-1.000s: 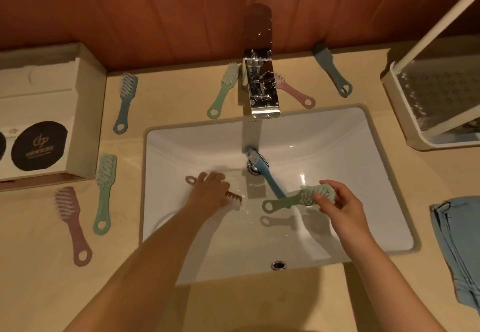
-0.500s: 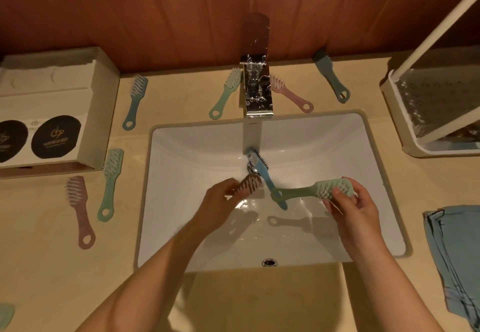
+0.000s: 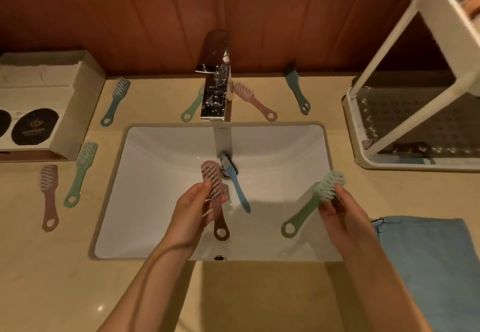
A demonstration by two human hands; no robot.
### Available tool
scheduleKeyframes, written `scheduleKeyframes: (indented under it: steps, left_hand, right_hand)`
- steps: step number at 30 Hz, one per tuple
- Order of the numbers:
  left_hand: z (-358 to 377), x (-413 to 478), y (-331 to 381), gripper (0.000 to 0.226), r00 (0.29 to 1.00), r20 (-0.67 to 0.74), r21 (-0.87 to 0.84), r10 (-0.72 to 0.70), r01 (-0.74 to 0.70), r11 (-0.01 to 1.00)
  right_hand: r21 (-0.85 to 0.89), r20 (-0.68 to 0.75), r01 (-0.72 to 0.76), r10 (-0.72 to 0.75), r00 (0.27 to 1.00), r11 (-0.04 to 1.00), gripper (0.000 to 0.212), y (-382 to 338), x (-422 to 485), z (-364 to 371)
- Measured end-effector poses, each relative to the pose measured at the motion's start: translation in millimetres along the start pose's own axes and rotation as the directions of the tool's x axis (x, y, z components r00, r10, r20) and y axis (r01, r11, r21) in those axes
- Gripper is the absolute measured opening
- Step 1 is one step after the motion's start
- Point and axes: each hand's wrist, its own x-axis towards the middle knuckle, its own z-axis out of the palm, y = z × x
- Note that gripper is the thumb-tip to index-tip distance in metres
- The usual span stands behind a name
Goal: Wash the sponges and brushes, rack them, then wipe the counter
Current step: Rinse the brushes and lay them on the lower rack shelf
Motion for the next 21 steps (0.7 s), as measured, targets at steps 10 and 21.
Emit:
scheduleKeyframes:
  steps: [10, 21]
  left_hand:
    - [67, -19, -16, 0.019, 0.995, -0.06, -0.024, 0.077, -0.078, 0.997]
    - [132, -20, -20, 0.013, 0.992, -0.037, -0.032, 0.122, -0.123, 0.992]
  right_hand:
    - [-0.151, 0.044, -0.099, 0.107, 0.993, 0.984, 0.047, -77, 2, -21]
    - [-0.886, 0.321, 0.449, -0.553, 0.769, 0.111, 0.038, -170, 32, -36]
